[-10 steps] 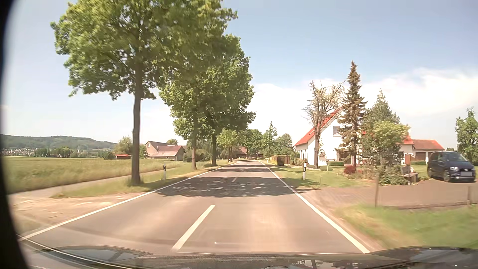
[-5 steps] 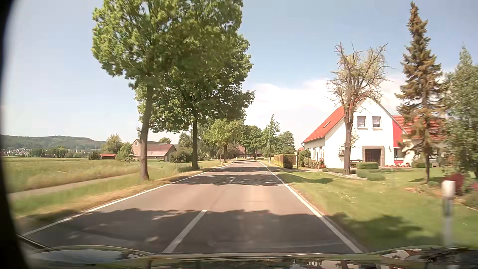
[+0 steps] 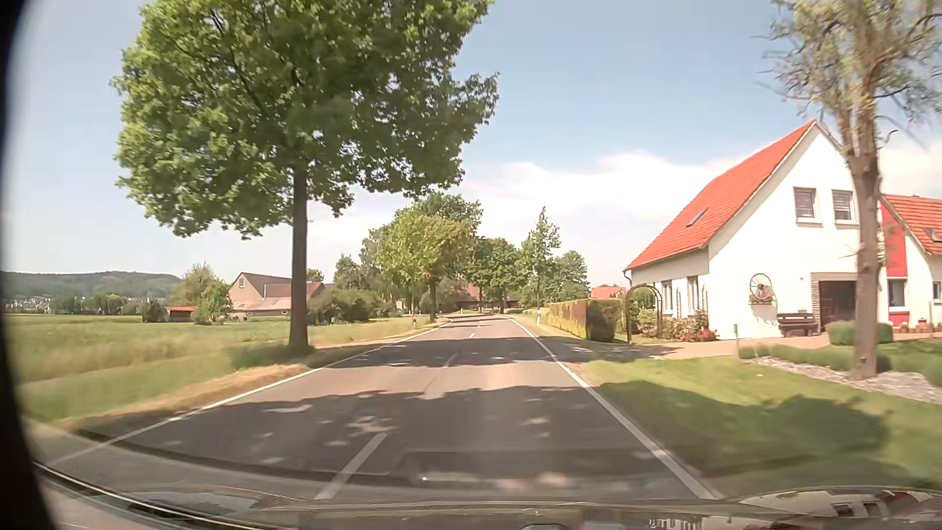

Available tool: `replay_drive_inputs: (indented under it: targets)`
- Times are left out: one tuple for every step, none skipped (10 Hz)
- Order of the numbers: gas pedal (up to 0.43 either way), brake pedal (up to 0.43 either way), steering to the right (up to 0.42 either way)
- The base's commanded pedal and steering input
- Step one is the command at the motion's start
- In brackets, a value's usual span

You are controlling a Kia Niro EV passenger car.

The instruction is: Follow the waypoints while adhering to traffic rules and regulations

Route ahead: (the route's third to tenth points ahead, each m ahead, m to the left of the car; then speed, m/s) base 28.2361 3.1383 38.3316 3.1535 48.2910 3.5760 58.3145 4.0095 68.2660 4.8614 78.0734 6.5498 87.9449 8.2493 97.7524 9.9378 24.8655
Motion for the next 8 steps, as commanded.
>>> replay_drive_inputs:
  targets:
    - [0.000, 0.000, -0.001]
    - [0.000, 0.000, -0.001]
    - [0.000, 0.000, -0.001]
    - [0.000, 0.000, -0.003]
    - [0.028, 0.000, -0.004]
    - [0.059, 0.000, -0.004]
    - [0.079, 0.000, -0.004]
    - [0.079, 0.000, -0.004]
